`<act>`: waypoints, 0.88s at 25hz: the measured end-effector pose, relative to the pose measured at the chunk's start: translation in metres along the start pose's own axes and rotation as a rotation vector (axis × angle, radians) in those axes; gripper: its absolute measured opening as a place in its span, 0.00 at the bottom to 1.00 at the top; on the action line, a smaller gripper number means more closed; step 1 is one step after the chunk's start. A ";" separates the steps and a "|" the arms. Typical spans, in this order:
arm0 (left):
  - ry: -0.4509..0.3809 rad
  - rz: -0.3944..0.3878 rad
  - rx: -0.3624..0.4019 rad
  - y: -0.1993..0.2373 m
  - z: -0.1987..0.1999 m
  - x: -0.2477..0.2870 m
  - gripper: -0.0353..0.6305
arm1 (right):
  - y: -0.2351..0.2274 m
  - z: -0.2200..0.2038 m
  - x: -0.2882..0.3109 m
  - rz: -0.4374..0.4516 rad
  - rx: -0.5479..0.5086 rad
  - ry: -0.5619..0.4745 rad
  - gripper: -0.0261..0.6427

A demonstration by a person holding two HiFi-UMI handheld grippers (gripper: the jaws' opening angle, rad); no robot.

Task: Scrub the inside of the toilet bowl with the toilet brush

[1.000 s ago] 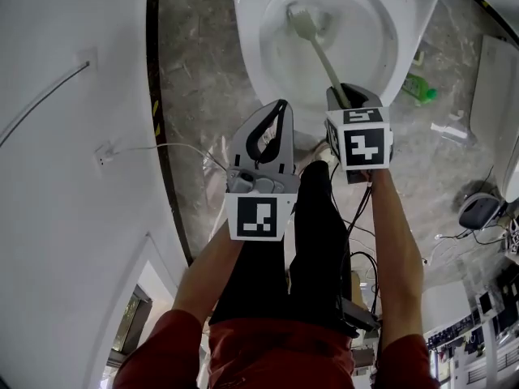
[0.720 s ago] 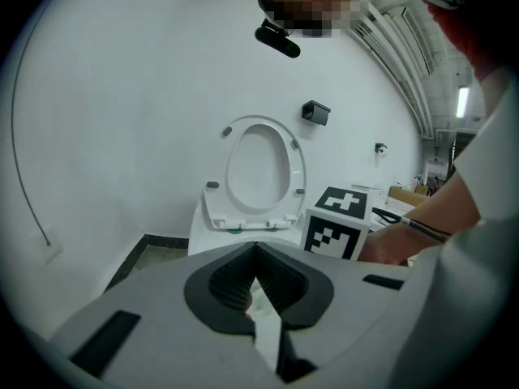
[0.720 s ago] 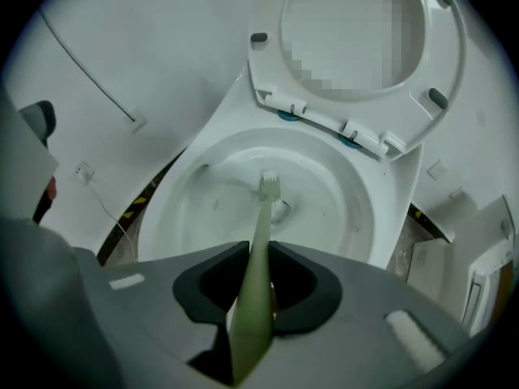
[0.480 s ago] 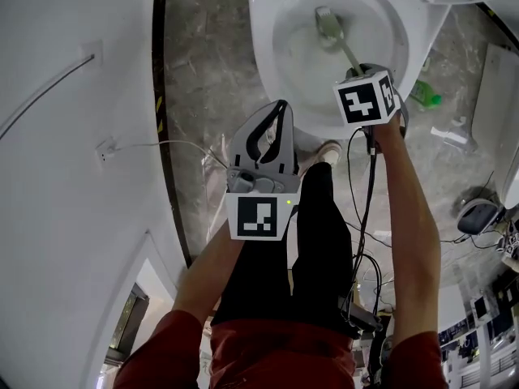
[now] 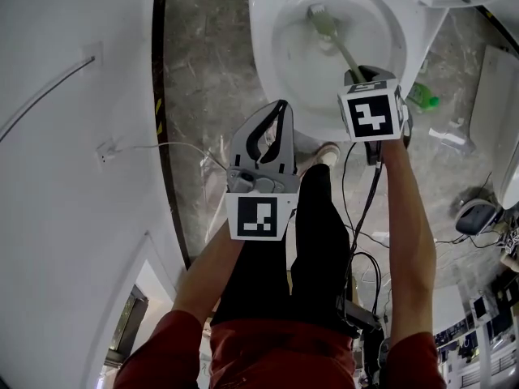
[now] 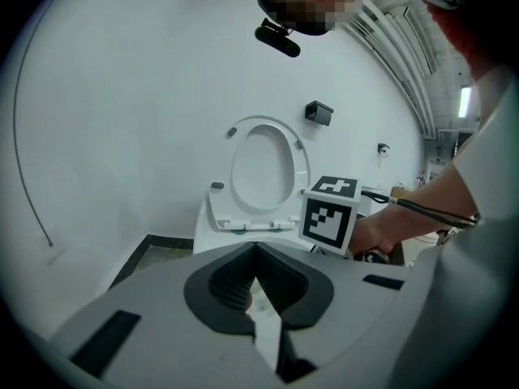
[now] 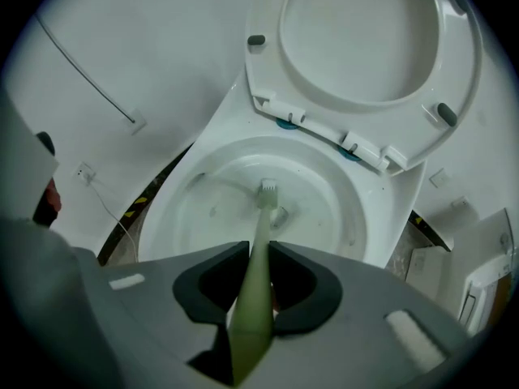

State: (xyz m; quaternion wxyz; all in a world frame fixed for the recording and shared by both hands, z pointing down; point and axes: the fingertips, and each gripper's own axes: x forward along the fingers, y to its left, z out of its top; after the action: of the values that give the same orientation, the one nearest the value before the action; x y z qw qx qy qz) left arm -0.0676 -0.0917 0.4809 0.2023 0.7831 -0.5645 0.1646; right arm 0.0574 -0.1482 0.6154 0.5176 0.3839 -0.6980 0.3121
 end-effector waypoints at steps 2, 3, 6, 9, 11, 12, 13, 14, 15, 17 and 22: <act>-0.005 -0.001 -0.003 0.000 0.002 0.001 0.06 | -0.002 -0.001 0.013 -0.008 -0.022 0.037 0.17; -0.003 -0.001 -0.008 0.000 0.001 0.001 0.06 | -0.005 -0.003 0.021 -0.016 -0.033 0.064 0.17; 0.002 -0.009 0.012 0.001 0.000 0.001 0.06 | -0.013 -0.010 0.042 -0.015 -0.005 0.128 0.17; -0.004 -0.009 0.016 0.002 -0.001 0.000 0.06 | -0.019 -0.013 0.052 -0.003 0.067 0.150 0.17; 0.010 -0.009 0.015 0.003 -0.004 -0.001 0.06 | -0.025 -0.014 0.045 -0.014 0.110 0.149 0.17; 0.019 -0.008 0.014 0.004 -0.006 -0.001 0.06 | -0.027 -0.013 0.038 -0.012 0.139 0.137 0.17; 0.024 -0.006 0.013 0.006 -0.007 -0.001 0.06 | -0.027 -0.012 0.031 0.000 0.174 0.119 0.17; 0.024 -0.003 0.012 0.007 -0.007 0.000 0.06 | -0.026 -0.010 0.022 0.017 0.213 0.097 0.17; 0.019 0.002 0.009 0.009 -0.005 0.000 0.06 | -0.025 -0.008 0.013 0.037 0.252 0.074 0.17; 0.006 0.013 -0.002 0.011 -0.001 0.002 0.06 | -0.025 -0.004 -0.004 0.068 0.321 0.030 0.17; -0.026 0.029 0.009 0.017 0.011 0.007 0.06 | -0.029 -0.007 -0.011 0.050 0.398 0.019 0.17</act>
State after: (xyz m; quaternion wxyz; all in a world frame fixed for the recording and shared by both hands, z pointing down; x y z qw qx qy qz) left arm -0.0810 -0.1077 0.4769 0.1890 0.7777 -0.5779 0.1597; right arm 0.0876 -0.1554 0.6080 0.4303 0.4582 -0.6270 0.4603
